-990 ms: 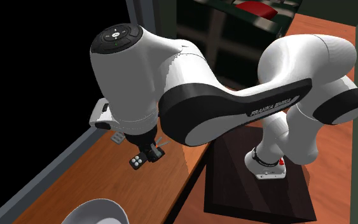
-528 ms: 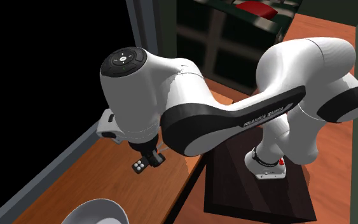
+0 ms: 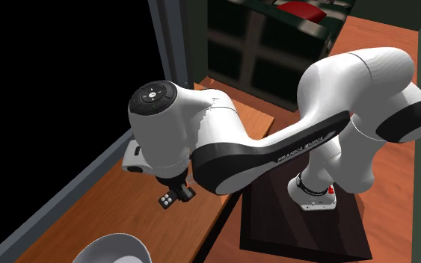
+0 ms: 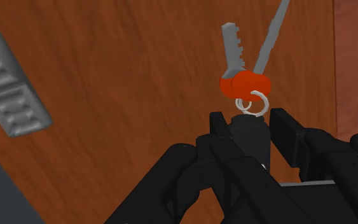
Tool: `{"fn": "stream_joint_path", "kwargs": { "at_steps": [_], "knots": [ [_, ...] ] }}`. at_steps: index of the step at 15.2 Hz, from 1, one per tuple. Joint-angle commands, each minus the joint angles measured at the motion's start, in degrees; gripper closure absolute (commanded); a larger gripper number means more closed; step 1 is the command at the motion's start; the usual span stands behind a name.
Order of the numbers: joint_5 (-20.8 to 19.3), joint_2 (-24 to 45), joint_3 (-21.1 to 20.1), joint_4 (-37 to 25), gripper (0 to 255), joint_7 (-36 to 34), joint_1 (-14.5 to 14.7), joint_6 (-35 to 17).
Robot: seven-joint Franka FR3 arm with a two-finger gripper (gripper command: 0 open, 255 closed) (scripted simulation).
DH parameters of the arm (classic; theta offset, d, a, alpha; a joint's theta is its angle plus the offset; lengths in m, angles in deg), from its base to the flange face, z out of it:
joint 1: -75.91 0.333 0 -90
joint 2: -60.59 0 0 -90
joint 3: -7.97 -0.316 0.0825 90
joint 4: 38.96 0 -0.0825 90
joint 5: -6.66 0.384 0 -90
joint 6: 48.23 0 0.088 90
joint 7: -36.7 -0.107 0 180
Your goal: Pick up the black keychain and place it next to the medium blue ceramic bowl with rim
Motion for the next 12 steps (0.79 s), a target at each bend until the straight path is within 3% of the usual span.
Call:
{"fn": "stream_joint_path", "kwargs": {
  "at_steps": [1,12],
  "knots": [
    [-0.01,-0.14,0.0,1.77,255,0.04,0.0,-1.68],
    [0.05,-0.13,-0.02,10.24,255,0.23,0.02,-10.15]
  ]
}}
